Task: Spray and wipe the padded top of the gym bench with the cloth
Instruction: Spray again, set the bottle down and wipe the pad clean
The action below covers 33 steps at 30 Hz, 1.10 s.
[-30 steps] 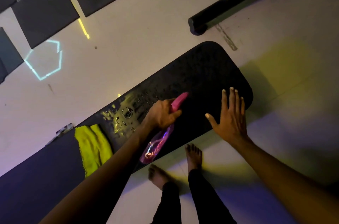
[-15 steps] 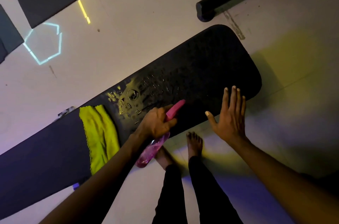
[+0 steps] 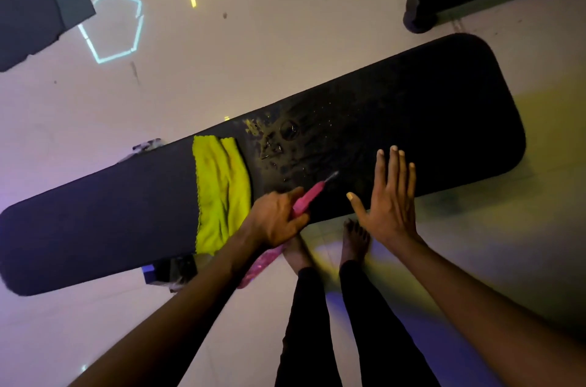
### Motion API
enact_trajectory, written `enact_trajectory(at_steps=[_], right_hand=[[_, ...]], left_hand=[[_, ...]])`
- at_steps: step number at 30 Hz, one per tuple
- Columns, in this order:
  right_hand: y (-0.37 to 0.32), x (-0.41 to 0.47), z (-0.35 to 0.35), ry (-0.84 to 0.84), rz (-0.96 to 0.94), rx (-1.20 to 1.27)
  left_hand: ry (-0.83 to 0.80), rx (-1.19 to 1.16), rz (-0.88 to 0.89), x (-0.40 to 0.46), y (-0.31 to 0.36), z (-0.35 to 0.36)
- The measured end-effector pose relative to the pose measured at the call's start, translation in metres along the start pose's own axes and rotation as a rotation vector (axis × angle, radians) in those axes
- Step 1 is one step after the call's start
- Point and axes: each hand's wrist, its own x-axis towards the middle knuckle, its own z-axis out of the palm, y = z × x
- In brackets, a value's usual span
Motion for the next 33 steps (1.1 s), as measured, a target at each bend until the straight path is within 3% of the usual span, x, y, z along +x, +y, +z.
enact_trajectory(at_steps=[7, 16, 21, 27, 33], right_hand=[[-0.044, 0.0, 0.002, -0.033, -0.099, -0.032], [-0.137, -0.001, 0.006, -0.031, -0.344, -0.025], [-0.193, 0.001, 0.007, 0.008, -0.494, -0.046], [-0.22, 0.013, 0.01, 0.052, -0.685, -0.124], [-0.216, 0.038, 0.008, 0.063, -0.8, -0.212]], left_hand=[[0.217, -0.225, -0.084, -0.035, -0.041, -0.015], [0.818, -0.577, -0.267, -0.114, -0.101, -0.059], [1.136, -0.574, -0.36, -0.139, -0.134, -0.084], [1.262, -0.54, -0.357, -0.14, -0.151, -0.102], [1.216, -0.504, -0.364, -0.149, -0.154, -0.09]])
